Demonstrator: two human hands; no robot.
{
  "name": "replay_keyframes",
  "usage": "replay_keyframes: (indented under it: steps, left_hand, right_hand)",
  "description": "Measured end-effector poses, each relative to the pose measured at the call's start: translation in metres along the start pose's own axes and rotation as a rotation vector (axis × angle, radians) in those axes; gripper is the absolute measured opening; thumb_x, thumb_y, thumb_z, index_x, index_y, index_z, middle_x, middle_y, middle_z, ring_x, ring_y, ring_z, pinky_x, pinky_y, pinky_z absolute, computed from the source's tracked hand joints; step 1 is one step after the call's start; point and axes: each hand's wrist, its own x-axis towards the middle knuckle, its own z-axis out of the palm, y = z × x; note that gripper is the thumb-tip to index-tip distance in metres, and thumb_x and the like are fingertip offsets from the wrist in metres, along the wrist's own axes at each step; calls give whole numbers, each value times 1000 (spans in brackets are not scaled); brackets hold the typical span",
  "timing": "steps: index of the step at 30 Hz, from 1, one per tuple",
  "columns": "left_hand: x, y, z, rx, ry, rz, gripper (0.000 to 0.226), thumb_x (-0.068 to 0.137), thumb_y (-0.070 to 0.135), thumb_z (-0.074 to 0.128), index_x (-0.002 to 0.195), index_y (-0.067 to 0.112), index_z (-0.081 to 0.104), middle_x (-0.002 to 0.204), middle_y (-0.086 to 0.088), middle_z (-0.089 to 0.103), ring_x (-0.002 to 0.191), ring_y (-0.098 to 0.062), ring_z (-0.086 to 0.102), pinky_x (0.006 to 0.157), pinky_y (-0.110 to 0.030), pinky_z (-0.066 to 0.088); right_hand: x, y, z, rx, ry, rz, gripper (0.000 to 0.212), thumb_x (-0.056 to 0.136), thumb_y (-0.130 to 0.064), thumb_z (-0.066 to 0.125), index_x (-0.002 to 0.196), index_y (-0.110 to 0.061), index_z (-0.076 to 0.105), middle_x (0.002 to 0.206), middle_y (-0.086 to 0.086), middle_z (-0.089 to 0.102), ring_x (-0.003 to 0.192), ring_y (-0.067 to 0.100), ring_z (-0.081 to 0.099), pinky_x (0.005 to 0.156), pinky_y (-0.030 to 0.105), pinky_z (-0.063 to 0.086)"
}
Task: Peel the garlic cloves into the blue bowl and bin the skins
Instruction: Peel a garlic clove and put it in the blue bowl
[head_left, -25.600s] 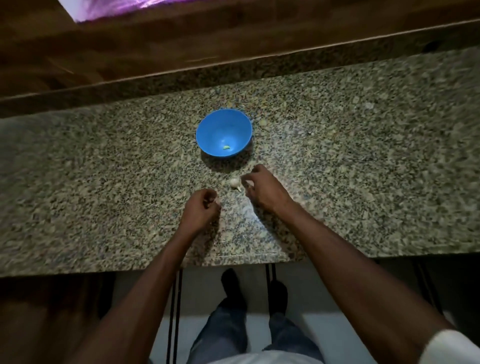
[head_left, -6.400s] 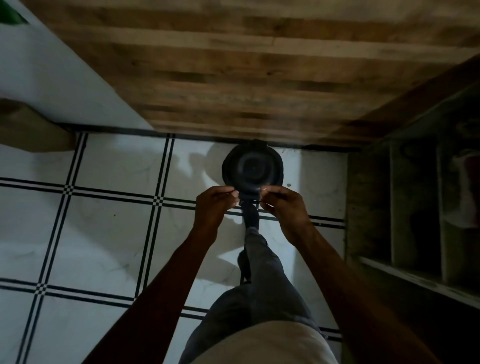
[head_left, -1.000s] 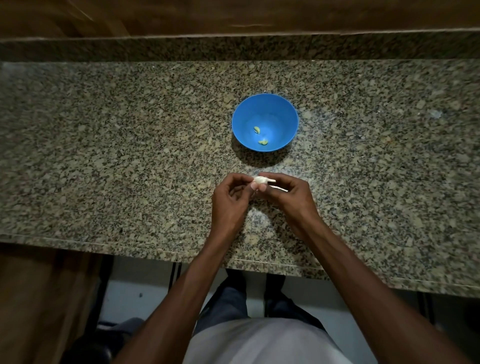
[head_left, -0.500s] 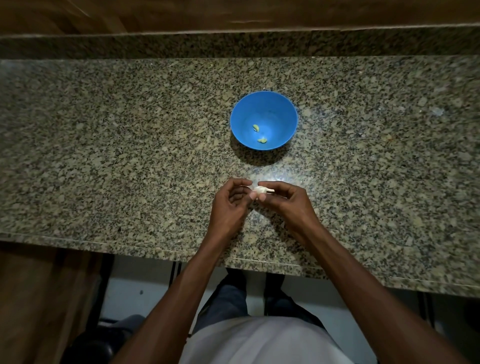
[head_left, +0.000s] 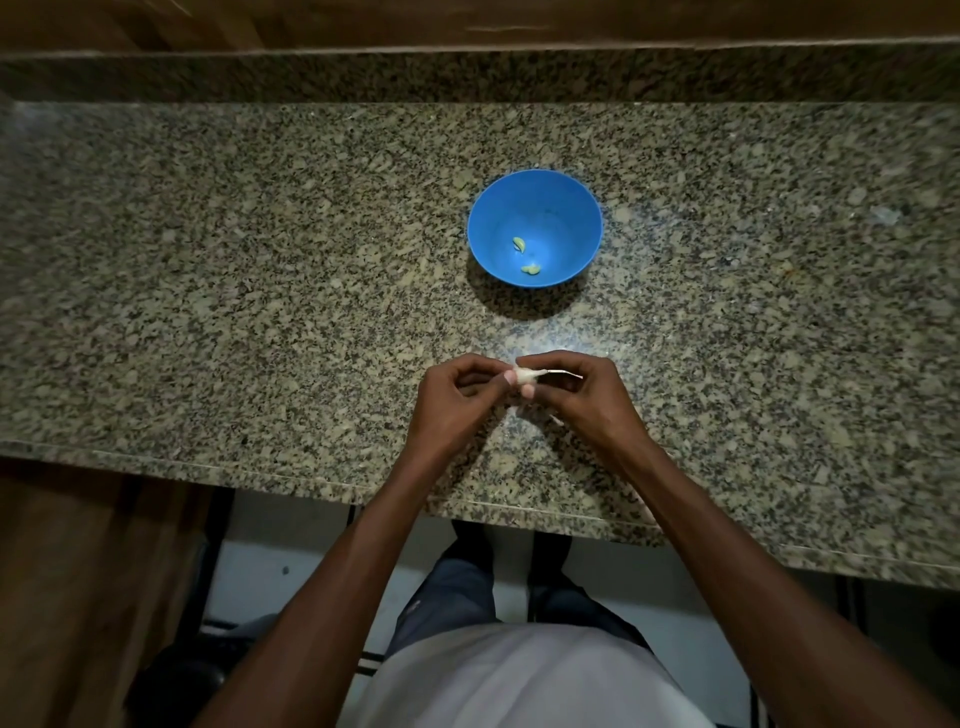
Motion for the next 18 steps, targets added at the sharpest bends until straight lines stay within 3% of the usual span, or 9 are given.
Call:
replay_keyframes:
  steps: [6,11,18]
  left_hand:
    - [3,-3,0,10,27,-55,20,81,20,89,97,11,82,91,-3,81,89,-21,78,87,-48,64]
    - [0,4,-1,237,-2,116,28,82,27,89,104,12,83,94,1,81,83,-6,77,76,-33,66]
    - [4,7,3,436,65,315,28,88,31,83,108,11,81,94,-1,81,79,0,75,72,-23,64]
  right_hand:
    - [0,2,2,-59,19,-37,31,80,5,85,109,-6,81,104,3,81,94,15,79,83,25,61]
    - [1,4,0,-105,14,-22,27,82,-6,87,108,-12,83,103,1,82,95,15,79,88,36,64]
    - [7,-1,3,-72,37,1,22,86,-10,86,108,-12,83,95,1,82,86,19,80,74,32,63]
